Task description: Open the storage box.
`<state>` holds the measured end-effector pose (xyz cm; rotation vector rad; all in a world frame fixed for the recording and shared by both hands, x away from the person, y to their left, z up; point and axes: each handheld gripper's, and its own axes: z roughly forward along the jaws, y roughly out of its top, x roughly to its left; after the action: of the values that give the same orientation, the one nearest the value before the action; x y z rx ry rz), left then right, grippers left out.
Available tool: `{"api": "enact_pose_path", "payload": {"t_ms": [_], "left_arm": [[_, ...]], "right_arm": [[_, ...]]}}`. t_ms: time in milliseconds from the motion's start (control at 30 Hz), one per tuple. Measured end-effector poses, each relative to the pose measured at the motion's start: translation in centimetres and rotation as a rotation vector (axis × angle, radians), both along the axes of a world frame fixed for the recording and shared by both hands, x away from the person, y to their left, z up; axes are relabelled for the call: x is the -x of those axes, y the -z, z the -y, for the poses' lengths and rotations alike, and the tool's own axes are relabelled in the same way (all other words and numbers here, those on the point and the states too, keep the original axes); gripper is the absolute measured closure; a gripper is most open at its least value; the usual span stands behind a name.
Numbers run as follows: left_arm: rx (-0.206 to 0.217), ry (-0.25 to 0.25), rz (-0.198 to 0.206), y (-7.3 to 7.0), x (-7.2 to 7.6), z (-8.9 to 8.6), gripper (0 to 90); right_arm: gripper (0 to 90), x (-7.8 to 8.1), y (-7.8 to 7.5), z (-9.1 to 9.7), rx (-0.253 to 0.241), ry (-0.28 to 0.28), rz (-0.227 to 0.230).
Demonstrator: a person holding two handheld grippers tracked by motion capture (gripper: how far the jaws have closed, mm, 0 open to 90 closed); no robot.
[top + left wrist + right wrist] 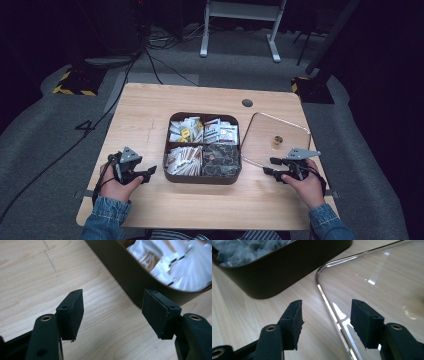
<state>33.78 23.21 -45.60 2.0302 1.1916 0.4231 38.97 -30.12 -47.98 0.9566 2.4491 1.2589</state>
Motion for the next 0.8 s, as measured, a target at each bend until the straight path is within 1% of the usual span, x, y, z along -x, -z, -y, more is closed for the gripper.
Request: {"api": "enact_pose_path", "payload": {"t_ms": [100, 167, 200, 233, 300, 367, 400, 433, 467, 500, 567, 667, 700, 733, 800], "left_arm": [[0.034, 0.008, 0.006, -0.7, 0.0, 0.0, 36.0], [0.042, 0.014, 0.017, -1.2, -0.1, 0.0, 36.4], [0.048, 0.012, 0.027, -1.5, -0.1, 0.1, 36.3], [0.052, 0.012, 0.032, -1.6, 0.0, 0.1, 36.1], [0.060, 0.010, 0.039, -1.8, 0.0, 0.2, 35.8], [0.060, 0.019, 0.045, -2.1, 0.1, 0.4, 35.2], [0.059, 0.028, 0.048, -2.2, 0.0, 0.5, 34.9], [0.066, 0.025, 0.055, -2.3, 0.0, 0.7, 34.6], [0.067, 0.032, 0.059, -2.5, 0.0, 0.8, 34.1], [0.067, 0.032, 0.059, -2.5, 0.0, 0.8, 33.9], [0.074, 0.040, 0.078, -2.9, -0.3, 1.3, 32.8], [0.073, 0.059, 0.081, -3.1, -0.6, 2.0, 31.6], [0.073, 0.059, 0.081, -3.1, -0.6, 2.0, 31.5], [0.072, 0.080, 0.086, -3.2, -0.9, 2.8, 31.6], [0.068, 0.110, 0.083, -3.4, -1.2, 3.5, 32.7]], "right_arm": [[42.9, 0.7, 0.4, -0.9, 0.014, -0.033, -0.005], [43.0, 1.1, 0.8, -1.7, 0.031, -0.064, -0.005], [42.8, 1.3, 1.0, -2.0, 0.043, -0.078, -0.004], [42.7, 1.4, 1.2, -2.7, 0.067, -0.101, 0.003], [41.7, 1.5, 1.5, -3.2, 0.088, -0.119, 0.013], [41.1, 1.6, 1.8, -3.6, 0.113, -0.131, 0.014], [38.9, 1.6, 2.0, -3.8, 0.129, -0.138, 0.014], [36.4, 1.7, 2.2, -4.0, 0.122, -0.141, 0.030], [34.6, 1.7, 2.4, -4.1, 0.109, -0.142, 0.036], [34.4, 1.7, 2.4, -4.1, 0.108, -0.141, 0.040], [31.4, 1.8, 2.4, -4.2, 0.111, -0.125, 0.040], [31.0, 1.8, 2.5, -4.2, 0.111, -0.117, 0.038], [31.0, 1.8, 2.5, -4.2, 0.111, -0.117, 0.038], [31.0, 1.8, 2.5, -4.2, 0.110, -0.117, 0.038], [31.0, 1.8, 2.5, -4.2, 0.110, -0.117, 0.038]]}}
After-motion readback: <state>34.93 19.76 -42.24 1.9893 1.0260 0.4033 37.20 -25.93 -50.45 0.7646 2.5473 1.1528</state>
